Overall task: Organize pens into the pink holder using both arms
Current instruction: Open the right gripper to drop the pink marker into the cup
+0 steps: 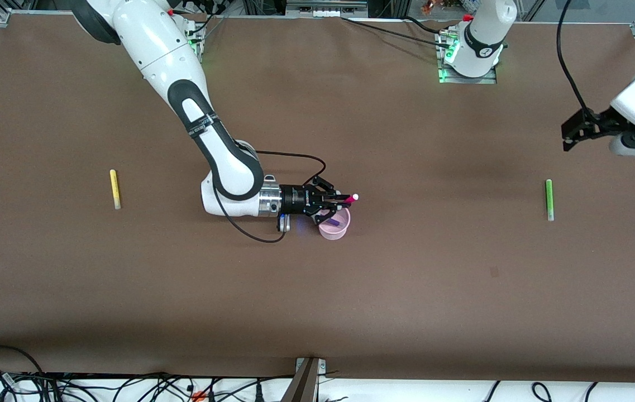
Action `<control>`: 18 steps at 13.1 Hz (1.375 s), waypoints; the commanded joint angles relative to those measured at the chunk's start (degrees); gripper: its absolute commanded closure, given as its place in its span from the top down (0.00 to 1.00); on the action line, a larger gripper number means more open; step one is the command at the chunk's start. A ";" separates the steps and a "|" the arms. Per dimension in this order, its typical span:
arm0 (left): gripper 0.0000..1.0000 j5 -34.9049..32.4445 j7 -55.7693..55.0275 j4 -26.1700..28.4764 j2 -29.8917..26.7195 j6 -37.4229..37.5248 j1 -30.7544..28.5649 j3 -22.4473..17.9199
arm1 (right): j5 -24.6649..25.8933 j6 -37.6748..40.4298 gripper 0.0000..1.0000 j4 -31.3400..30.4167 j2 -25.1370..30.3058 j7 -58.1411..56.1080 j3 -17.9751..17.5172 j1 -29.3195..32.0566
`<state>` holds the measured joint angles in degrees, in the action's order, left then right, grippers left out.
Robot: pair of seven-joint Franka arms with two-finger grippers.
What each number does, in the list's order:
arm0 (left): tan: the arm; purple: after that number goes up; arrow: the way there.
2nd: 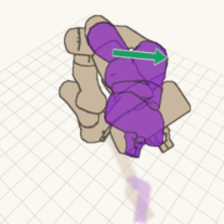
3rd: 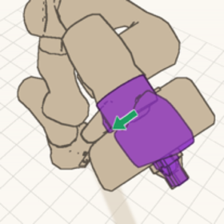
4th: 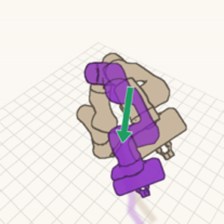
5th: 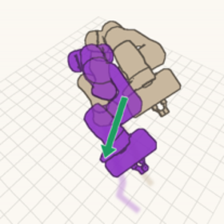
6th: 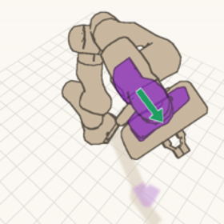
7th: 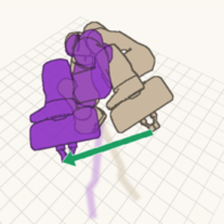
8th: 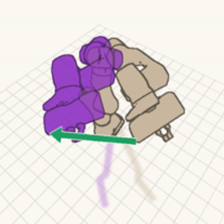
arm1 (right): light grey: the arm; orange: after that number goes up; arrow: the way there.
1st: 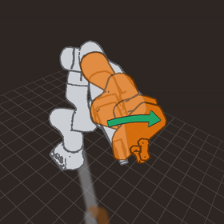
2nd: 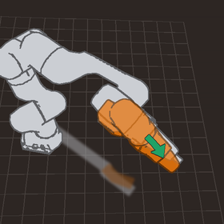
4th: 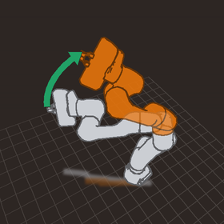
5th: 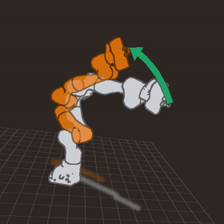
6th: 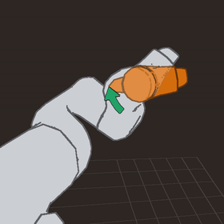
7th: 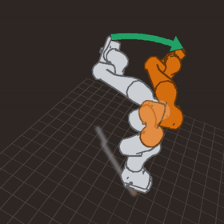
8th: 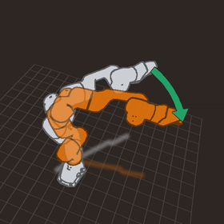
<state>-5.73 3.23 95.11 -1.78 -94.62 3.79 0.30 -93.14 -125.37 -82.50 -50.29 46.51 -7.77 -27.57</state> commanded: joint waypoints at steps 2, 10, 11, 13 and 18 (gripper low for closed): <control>1.00 0.90 -0.68 0.43 0.37 -1.44 1.04 -1.00 | -1.17 -0.49 0.96 1.99 -1.57 -3.88 0.47 -0.56; 1.00 1.07 -0.51 0.08 0.55 -1.18 1.30 -0.82 | 10.31 0.03 1.00 2.17 4.39 -4.07 3.80 -0.20; 1.00 1.07 -0.51 0.08 0.55 -1.26 1.30 -0.82 | 15.66 0.21 1.00 1.99 6.93 -4.15 4.59 -0.20; 1.00 1.07 -0.60 0.08 0.55 -1.18 1.22 -0.82 | 26.46 1.52 1.00 0.33 12.20 -4.24 6.44 -0.20; 1.00 1.07 -0.60 0.08 0.46 -1.18 1.30 -0.74 | 54.69 21.96 1.00 -1.26 23.98 -15.88 18.03 -0.20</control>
<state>-5.73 2.85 95.61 -1.32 -95.63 4.56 0.06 -45.09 -109.33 -80.45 -31.98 37.84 6.57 -27.44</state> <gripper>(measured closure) 0.000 0.000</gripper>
